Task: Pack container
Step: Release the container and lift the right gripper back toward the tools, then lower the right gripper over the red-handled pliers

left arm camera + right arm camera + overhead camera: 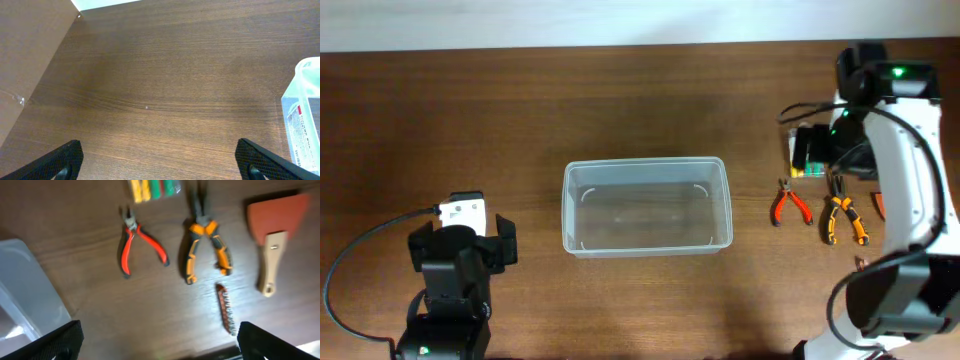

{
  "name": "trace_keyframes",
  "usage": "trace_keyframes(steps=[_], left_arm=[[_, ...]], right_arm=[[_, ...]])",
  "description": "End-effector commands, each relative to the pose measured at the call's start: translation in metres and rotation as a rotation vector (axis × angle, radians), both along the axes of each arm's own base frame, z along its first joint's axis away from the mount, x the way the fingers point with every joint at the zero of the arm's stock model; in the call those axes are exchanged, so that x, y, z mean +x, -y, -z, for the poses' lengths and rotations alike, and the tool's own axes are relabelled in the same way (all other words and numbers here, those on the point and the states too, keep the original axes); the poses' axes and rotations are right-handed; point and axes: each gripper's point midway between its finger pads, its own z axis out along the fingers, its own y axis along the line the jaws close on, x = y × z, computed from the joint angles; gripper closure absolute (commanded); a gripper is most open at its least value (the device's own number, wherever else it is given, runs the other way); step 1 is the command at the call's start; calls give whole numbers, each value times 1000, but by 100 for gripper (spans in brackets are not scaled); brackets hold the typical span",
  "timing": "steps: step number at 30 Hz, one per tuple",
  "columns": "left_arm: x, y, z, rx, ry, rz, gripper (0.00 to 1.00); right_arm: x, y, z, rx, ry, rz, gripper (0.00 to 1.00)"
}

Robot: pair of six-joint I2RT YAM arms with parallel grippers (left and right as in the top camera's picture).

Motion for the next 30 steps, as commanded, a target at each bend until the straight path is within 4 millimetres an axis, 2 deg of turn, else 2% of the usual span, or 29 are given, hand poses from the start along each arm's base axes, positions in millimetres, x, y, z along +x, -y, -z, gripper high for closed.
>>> trace_keyframes(steps=[1, 4, 8, 14, 19, 23, 30], left_arm=[[1, 0, -10, 16, 16, 7, 1], [1, 0, -9, 16, 16, 7, 1], [1, 0, -9, 16, 16, 7, 1], [1, 0, -9, 16, 16, 7, 1], [1, 0, -9, 16, 16, 7, 1], [1, 0, -9, 16, 16, 7, 1], [1, 0, -9, 16, 16, 7, 1]], right_arm=[[2, -15, 29, 91, -27, -27, 1], [8, -21, 47, 130, -8, -28, 1], [4, -35, 83, 206, -13, -29, 1], [2, -48, 111, 258, -5, -66, 1], [-2, -51, 121, 249, -14, -60, 1], [4, -38, 127, 176, 0, 37, 1], [11, -38, 136, 178, 10, 82, 1]])
